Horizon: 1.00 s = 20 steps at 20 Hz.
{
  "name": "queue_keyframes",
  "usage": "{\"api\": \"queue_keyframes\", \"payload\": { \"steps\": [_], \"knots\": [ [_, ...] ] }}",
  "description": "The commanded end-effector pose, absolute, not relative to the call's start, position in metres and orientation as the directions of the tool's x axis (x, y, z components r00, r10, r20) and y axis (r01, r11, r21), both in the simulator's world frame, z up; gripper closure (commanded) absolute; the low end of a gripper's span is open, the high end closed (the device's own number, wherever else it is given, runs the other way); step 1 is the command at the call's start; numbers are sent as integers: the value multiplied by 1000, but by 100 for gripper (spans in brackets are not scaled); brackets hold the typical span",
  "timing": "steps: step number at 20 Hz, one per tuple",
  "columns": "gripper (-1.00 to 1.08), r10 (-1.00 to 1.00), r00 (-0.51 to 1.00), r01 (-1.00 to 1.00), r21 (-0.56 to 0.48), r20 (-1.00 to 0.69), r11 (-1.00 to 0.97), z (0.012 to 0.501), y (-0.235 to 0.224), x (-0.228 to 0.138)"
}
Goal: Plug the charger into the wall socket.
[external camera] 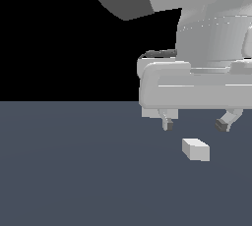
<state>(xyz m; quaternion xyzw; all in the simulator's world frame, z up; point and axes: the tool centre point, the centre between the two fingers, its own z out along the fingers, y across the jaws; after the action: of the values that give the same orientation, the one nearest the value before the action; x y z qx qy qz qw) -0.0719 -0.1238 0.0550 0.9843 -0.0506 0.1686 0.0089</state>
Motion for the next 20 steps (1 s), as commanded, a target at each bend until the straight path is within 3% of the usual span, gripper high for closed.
{"api": "queue_keyframes", "payload": {
  "steps": [1, 13, 14, 20],
  "knots": [
    [-92, -97, 938, -103, 0, 332, -995, 46, -124, -72],
    [-92, -97, 938, -102, 0, 334, -995, 12, -124, -73],
    [108, -97, 938, -102, 0, 334, -995, 12, -124, -73],
    [108, -97, 938, -102, 0, 334, -995, 12, -124, -73]
  ]
}}
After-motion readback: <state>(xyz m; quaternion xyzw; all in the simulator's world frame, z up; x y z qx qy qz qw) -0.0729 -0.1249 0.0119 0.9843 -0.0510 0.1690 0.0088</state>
